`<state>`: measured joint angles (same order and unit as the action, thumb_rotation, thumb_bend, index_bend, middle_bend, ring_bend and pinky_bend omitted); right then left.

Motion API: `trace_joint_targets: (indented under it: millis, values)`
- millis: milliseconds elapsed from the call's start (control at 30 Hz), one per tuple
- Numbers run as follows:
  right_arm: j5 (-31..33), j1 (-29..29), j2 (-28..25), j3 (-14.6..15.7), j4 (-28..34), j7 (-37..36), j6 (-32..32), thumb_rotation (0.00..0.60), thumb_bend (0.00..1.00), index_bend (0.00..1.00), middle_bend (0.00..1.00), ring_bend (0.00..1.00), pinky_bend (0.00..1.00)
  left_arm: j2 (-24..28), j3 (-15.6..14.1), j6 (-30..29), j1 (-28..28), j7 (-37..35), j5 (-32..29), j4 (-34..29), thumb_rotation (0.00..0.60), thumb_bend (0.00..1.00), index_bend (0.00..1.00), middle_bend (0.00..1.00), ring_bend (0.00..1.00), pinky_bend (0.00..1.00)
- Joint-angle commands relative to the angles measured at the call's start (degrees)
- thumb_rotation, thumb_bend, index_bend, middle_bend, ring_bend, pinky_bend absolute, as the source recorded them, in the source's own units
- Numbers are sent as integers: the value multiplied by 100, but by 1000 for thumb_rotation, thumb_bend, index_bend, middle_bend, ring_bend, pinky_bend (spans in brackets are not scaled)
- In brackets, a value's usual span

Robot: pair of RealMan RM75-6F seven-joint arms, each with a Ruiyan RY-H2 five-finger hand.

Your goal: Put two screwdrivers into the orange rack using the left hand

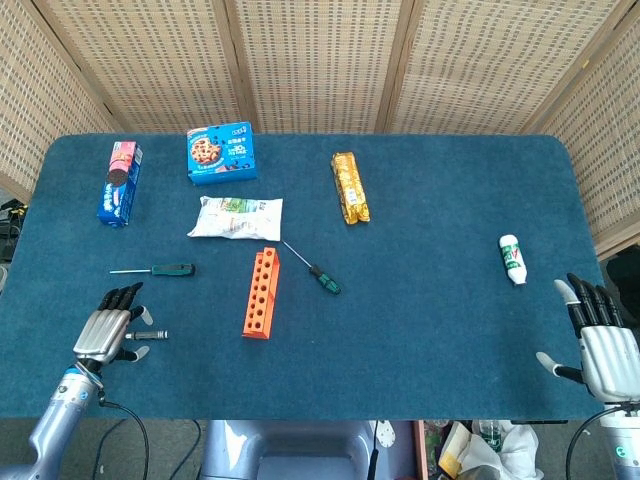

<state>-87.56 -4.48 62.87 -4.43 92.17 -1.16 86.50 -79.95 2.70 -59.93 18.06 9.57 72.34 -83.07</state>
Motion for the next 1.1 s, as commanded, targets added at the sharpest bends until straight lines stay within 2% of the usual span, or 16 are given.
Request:
trace_joint_targets:
  millis: [33, 433, 700, 900, 1033, 1100]
  values:
    - [3, -3, -2, 4, -3, -6, -12, 600, 0, 0, 0, 0, 0, -94, 7, 67, 43, 30, -81, 94, 600, 231, 451, 0, 0, 0]
    - [78, -41, -7, -6, -16, -34, -110, 600, 0, 0, 0, 0, 0, -356, 76, 221, 183, 146, -378, 341, 600, 272, 489, 0, 0, 0]
    - [97, -53, -14, -6, -13, -56, -140, 600, 0, 0, 0, 0, 0, -353, 48, 224, 212, 217, -425, 290, 600, 336, 594, 0, 0, 0]
    - [102, -52, -26, -6, -10, -79, -139, 600, 0, 0, 0, 0, 0, -227, 61, 179, 214, 173, -435, 91, 600, 376, 618, 0, 0, 0]
    - [98, -51, -35, -5, -1, -96, -133, 600, 0, 0, 0, 0, 0, 88, 160, 42, 191, -423, -159, -327, 600, 385, 618, 0, 0, 0]
    - [103, -51, -39, -4, 0, -105, -137, 600, 0, 0, 0, 0, 0, 400, 289, 107, 216, -1383, 114, -694, 600, 390, 618, 0, 0, 0]
